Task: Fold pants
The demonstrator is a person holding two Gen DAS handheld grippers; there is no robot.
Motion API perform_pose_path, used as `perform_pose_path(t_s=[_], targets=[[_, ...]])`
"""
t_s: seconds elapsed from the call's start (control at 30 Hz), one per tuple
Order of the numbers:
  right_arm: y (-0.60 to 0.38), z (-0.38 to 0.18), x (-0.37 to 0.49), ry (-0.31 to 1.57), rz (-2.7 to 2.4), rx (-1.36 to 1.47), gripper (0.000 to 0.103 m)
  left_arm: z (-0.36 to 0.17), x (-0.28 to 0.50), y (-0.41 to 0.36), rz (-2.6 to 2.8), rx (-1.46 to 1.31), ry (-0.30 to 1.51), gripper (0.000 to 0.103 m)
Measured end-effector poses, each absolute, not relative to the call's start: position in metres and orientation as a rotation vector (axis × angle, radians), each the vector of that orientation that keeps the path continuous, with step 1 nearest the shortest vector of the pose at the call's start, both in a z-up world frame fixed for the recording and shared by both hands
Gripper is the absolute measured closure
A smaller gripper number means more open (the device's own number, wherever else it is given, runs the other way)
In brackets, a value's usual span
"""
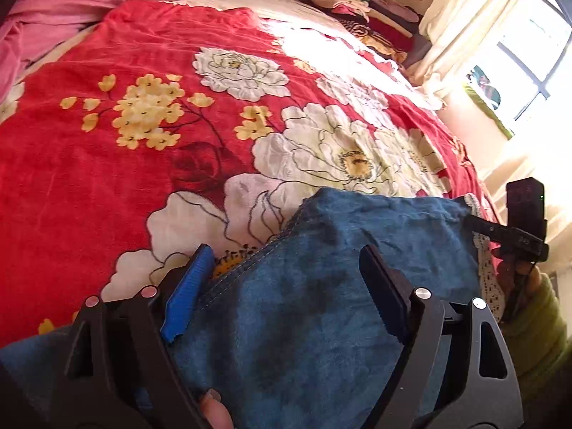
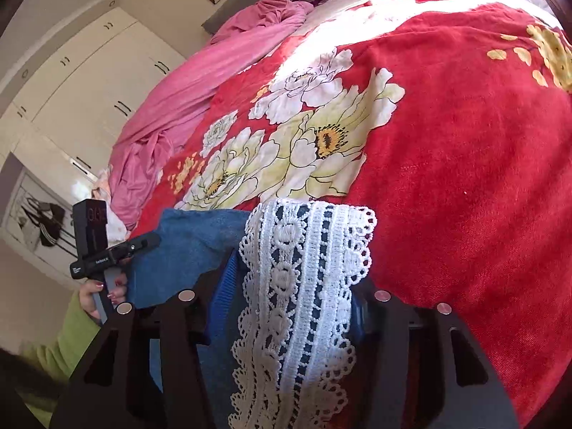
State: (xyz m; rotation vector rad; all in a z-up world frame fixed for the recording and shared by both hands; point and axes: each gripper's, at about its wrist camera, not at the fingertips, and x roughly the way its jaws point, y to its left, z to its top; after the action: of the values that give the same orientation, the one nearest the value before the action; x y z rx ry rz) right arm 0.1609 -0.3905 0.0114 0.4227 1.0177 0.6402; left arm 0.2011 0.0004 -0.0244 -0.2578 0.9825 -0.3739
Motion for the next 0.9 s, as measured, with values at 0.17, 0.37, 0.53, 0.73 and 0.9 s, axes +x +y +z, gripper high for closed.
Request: perform_pose_path(t_s=[0.17, 0.37, 0.53, 0.73, 0.9], targets=[[-0.374, 0.03, 0.147, 0.99, 0.619, 0.293, 0.086, -0.029, 0.205, -0.015, -0.378, -0.233, 0.99, 0.076], [-0.347, 0.093, 0.139, 0.799, 0.545, -0.077, 0.086, -0.017, 0.201, -0.034, -0.316, -0.13, 0.91, 0.083], [-0.342, 0.061, 0.173, 0.93, 0.493, -0.149, 0.084, -0.022, 0.202, -0.036, -0.227, -0.079, 0.863, 0.08], [-0.358, 0.029, 0.176, 1.02, 0.462, -0.042, 0.057, -0.025, 0.198, -0.026, -0.208, -0.061, 0.858, 0.067], [-0.389, 0.057, 0.14, 0.94, 0.394, 0.03, 0.042, -0.019, 0.185, -0.012, -0.184, -0.094, 0.844, 0.065]])
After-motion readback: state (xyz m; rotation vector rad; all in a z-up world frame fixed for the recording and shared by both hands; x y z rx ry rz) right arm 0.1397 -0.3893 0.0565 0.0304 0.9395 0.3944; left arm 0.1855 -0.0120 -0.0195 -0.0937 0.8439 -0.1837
